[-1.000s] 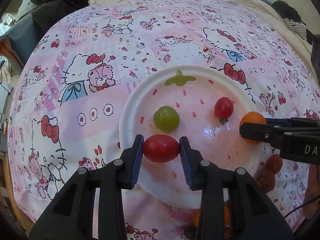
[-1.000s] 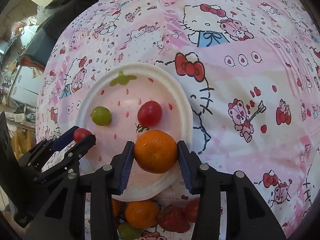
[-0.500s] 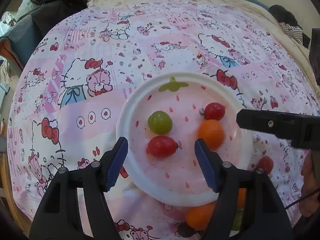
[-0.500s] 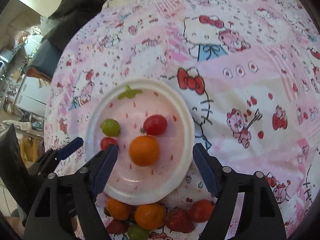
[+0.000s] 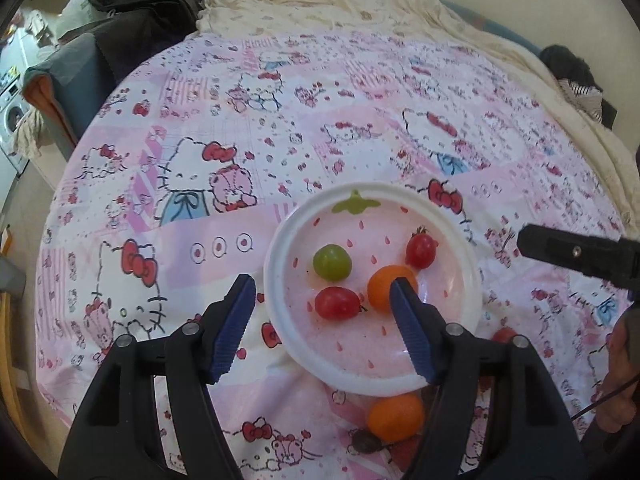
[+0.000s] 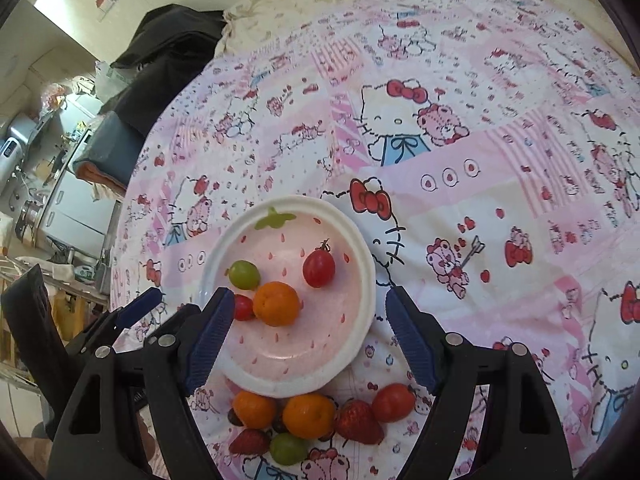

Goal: Organize fruits
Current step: 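Lift both open grippers away from the pink plate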

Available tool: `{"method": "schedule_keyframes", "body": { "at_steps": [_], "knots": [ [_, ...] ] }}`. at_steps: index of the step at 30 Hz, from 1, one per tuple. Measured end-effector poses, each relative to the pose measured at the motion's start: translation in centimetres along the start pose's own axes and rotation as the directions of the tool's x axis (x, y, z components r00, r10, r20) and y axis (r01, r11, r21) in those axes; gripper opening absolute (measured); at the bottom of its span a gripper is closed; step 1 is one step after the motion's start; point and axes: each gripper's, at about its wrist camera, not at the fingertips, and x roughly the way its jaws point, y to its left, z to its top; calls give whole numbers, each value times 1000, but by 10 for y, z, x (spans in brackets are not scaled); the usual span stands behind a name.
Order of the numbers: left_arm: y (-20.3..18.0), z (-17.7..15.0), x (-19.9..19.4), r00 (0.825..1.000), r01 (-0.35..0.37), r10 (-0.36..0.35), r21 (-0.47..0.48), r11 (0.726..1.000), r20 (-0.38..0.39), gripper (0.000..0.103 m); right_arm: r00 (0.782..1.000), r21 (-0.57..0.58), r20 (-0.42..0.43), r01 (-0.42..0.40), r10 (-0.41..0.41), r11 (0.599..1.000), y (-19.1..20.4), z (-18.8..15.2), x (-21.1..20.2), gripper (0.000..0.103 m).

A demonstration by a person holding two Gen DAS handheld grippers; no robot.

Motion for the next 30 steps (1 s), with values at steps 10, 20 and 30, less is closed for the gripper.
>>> {"method": "schedule_keyframes", "body": {
  "at_steps": [10, 20, 30],
  "knots": [
    [10, 2, -46, 996, -16, 19, -30, 999, 89, 66, 996, -26, 80, -21, 23, 999, 3, -14, -44, 80],
    [27, -14, -77, 993, -26, 36, -93, 995, 115, 66, 992, -22, 125, -32, 35, 999, 2, -36, -73, 80],
    [30, -35, -97, 993, -40, 53, -118, 992, 109, 66, 987, -19, 159, -36, 39, 999, 2, -67, -100, 80]
  ]
}}
